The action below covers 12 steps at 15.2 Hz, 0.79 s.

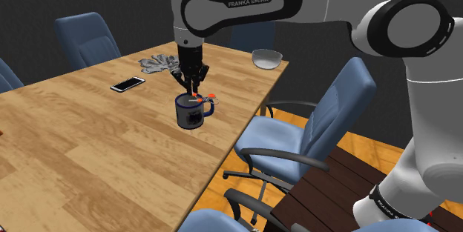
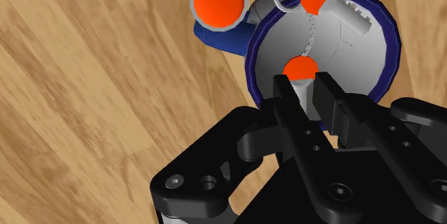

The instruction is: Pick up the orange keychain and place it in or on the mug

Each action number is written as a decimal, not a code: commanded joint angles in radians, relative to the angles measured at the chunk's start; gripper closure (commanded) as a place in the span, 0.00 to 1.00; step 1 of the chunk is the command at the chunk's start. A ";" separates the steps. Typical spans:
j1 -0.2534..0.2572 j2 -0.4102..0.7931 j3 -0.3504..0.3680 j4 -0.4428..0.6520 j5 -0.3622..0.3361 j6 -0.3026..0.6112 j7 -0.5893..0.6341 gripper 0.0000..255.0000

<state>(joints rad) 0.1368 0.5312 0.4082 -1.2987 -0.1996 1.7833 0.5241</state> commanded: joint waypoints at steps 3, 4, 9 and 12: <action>-0.003 0.007 -0.002 -0.039 -0.004 0.045 0.004 1.00; -0.003 0.007 -0.002 -0.039 -0.004 0.045 0.004 1.00; -0.003 0.007 -0.002 -0.039 -0.004 0.045 0.004 1.00; -0.003 0.007 -0.002 -0.039 -0.004 0.045 0.004 0.00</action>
<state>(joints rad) 0.1340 0.5384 0.4060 -1.3377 -0.2033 1.8287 0.5277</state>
